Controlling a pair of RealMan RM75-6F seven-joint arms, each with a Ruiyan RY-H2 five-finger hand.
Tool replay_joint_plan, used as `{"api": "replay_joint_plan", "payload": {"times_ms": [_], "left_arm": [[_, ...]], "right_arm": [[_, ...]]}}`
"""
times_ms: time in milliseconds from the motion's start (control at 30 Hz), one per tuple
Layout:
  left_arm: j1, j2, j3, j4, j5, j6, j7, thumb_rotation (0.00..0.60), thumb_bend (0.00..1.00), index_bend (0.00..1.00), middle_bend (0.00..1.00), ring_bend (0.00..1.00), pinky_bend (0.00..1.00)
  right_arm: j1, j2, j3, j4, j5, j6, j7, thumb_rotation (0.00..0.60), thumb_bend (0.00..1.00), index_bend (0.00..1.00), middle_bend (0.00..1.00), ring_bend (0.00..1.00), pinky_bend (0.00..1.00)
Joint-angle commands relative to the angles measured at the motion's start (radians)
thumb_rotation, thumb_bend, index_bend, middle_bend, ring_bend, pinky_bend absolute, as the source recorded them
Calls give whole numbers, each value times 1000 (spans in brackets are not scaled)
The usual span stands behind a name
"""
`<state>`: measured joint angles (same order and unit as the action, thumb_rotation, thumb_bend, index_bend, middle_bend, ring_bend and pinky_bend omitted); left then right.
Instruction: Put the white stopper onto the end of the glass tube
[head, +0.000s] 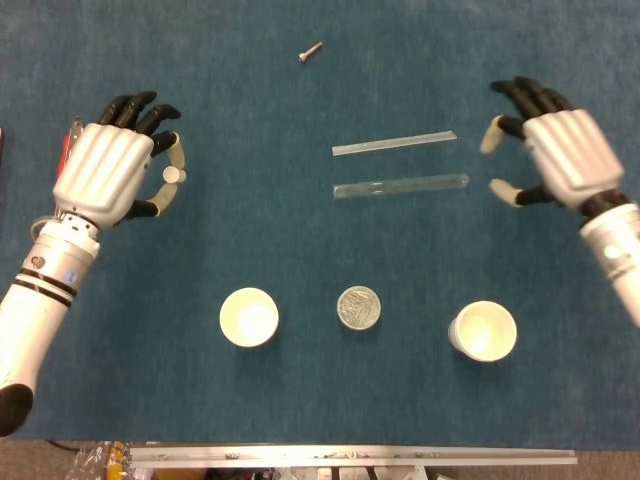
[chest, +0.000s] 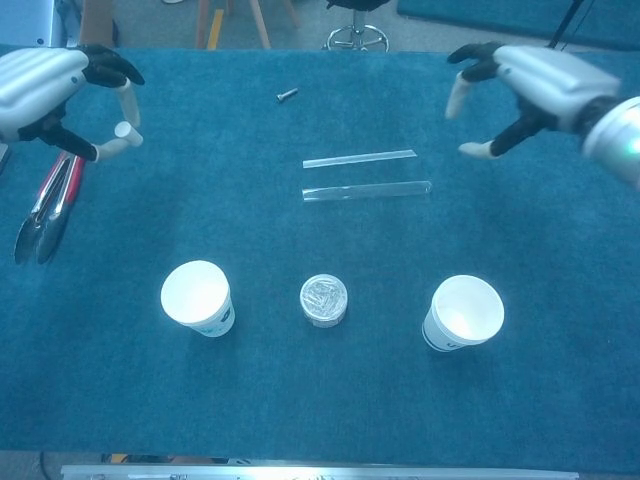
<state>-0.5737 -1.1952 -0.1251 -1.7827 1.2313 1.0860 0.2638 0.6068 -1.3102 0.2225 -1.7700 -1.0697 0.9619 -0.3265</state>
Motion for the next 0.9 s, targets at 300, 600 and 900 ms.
{"api": "replay_joint_plan", "payload": {"times_ms": [300, 600, 900], "left_arm": [[4, 19, 2, -11, 14, 0, -10, 600, 338, 507, 206, 78, 59], [9, 28, 9, -3, 26, 0, -25, 600, 338, 507, 206, 77, 59], [14, 26, 14, 5, 48, 2, -51, 600, 338, 506, 205, 76, 59]], "right_arm": [[138, -237, -13, 161, 179, -4, -199, 600, 183, 490, 119, 0, 136], [239, -346, -4, 245, 319, -17, -324, 600, 189, 505, 120, 0, 136], [313, -409, 0, 299, 415, -7, -418, 600, 188, 505, 120, 0, 136]]}}
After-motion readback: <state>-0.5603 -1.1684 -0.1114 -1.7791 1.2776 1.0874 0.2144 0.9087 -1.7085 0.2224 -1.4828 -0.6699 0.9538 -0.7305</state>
